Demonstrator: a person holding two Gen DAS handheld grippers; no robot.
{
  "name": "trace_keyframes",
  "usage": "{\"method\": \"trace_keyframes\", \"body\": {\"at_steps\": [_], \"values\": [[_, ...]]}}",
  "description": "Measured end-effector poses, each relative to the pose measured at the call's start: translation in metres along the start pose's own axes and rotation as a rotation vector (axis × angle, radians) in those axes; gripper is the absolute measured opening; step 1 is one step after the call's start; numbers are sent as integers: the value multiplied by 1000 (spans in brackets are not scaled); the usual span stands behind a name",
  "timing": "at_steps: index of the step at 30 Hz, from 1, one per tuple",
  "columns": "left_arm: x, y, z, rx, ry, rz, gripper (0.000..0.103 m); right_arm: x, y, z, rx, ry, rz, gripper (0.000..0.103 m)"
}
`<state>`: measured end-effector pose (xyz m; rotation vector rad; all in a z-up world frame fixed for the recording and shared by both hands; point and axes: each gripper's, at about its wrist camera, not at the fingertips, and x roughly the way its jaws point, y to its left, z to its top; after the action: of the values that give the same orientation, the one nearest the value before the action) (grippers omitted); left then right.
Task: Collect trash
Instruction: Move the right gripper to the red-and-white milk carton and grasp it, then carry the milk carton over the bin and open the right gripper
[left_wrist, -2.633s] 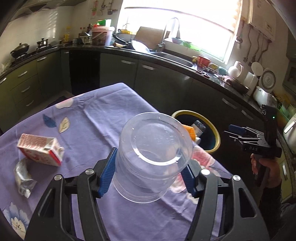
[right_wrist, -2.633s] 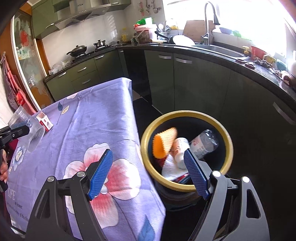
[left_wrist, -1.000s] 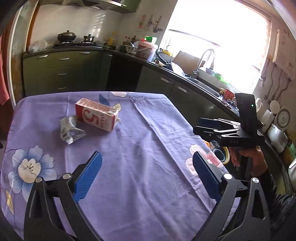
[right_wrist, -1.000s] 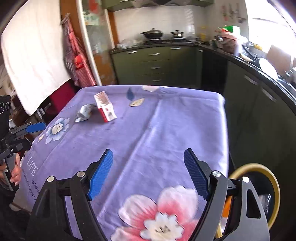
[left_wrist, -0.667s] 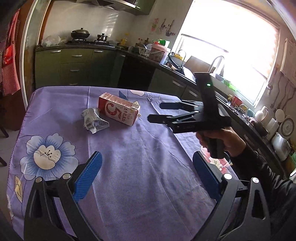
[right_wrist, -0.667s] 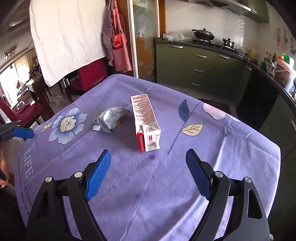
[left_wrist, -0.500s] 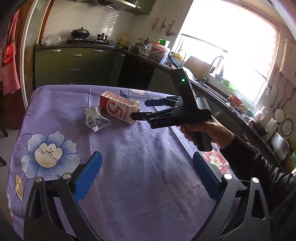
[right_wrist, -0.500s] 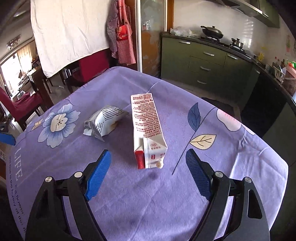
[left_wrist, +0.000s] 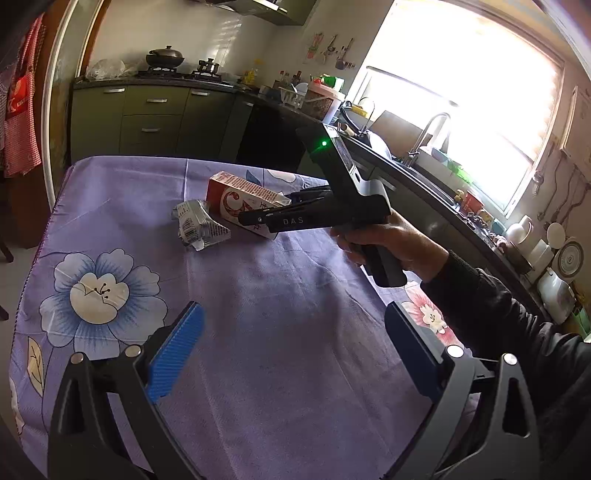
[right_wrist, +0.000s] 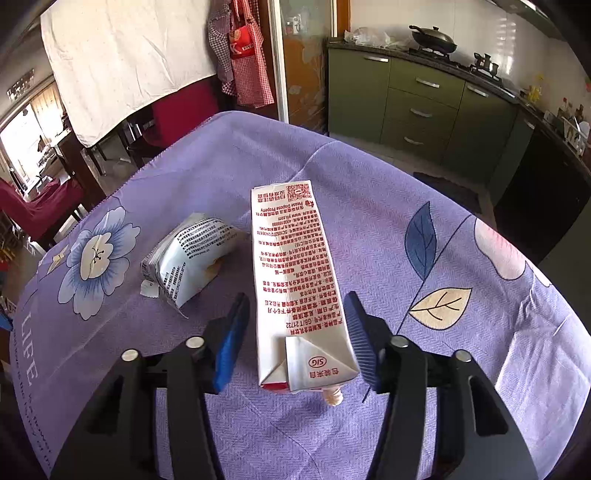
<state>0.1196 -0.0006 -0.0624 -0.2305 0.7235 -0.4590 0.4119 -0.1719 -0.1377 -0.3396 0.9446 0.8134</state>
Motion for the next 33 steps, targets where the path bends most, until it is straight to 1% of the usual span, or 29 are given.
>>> {"method": "trace_keyframes", "body": {"at_steps": [1, 9, 11, 15, 19, 22, 25, 27, 30, 33], "values": [[-1, 0, 0, -2, -1, 0, 94, -1, 0, 0, 0, 0, -6, 36], [-1, -5, 0, 10, 0, -5, 94, -19, 12, -17, 1, 4, -30, 36], [-1, -6, 0, 18, -1, -6, 94, -23, 15, -20, -2, 10, -47, 36], [-4, -12, 0, 31, -5, -9, 94, -36, 20, -29, 6, 13, -50, 36], [-7, -19, -1, 46, -8, -11, 94, -56, 26, -43, 14, -12, -45, 36], [-7, -23, -2, 53, -8, -14, 94, -79, 29, -56, 21, -43, -51, 36], [-7, -27, -2, 61, -6, -23, 94, -113, 27, -76, 49, -84, -79, 36], [-6, -32, -2, 70, -5, -31, 94, -141, 21, -97, 88, -112, -109, 36], [-2, -40, -3, 89, -1, -47, 94, -184, 1, -136, 185, -125, -194, 36], [4, -47, -3, 100, 11, -66, 94, -222, -33, -188, 327, -114, -305, 36]]}}
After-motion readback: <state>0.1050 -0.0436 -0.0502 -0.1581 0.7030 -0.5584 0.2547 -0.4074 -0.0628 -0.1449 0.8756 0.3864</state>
